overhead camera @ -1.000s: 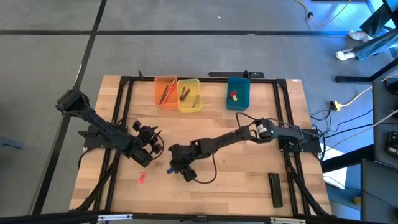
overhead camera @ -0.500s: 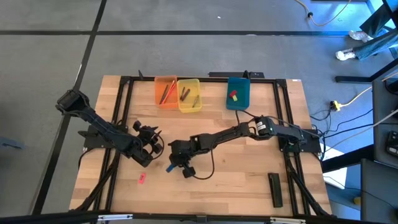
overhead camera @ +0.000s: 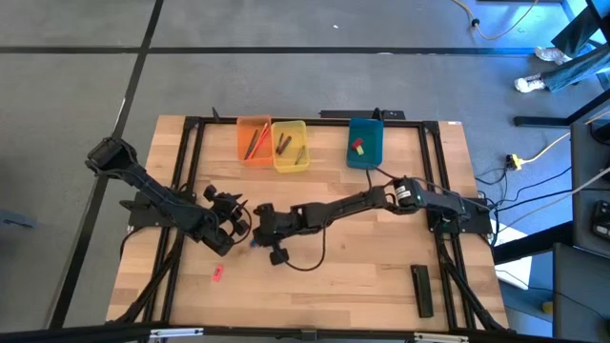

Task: Sort crayons/erasers/pens/pencils in bins
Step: Put the blue eraser into the blue bin

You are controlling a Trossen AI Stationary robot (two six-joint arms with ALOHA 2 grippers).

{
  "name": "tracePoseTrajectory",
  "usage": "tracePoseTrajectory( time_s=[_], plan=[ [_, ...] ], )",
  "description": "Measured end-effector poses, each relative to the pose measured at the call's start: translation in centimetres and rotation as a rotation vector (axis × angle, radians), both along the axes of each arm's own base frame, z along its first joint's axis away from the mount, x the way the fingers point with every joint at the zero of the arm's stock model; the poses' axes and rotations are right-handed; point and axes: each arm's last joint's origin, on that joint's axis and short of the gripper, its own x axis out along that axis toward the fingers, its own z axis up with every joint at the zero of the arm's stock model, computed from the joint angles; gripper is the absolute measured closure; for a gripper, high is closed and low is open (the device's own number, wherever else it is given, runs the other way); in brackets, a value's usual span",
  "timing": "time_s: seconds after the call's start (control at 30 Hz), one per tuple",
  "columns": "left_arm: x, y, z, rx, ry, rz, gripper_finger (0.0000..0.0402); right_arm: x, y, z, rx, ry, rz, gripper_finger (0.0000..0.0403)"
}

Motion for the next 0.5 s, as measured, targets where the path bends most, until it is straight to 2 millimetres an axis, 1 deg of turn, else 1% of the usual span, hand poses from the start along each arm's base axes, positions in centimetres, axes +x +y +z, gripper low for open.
tracePoseTrajectory(
  time_s=[0.13,0.33,0.4,0.5],
  plan=[
    [-0.03,-0.04,-0.02,-0.005,0.006,-0.005,0.0292,-0.08,0.58,0.12,-0.003,0.000,0.017,0.0401],
    [-0.03,-0.05,-0.05,-0.007,0.018,-0.011,0.0292,-0.28,0.90,0.60,-0.014,0.005,0.038,0.0395],
    [-0.03,-0.05,-0.04,-0.007,0.018,-0.011,0.0292,-0.29,0.79,0.55,-0.009,0.010,0.047,0.0381],
    [-0.03,-0.05,-0.04,-0.008,0.017,-0.011,0.0292,-0.02,0.03,0.46,0.048,0.005,0.093,0.0341]
  ],
)
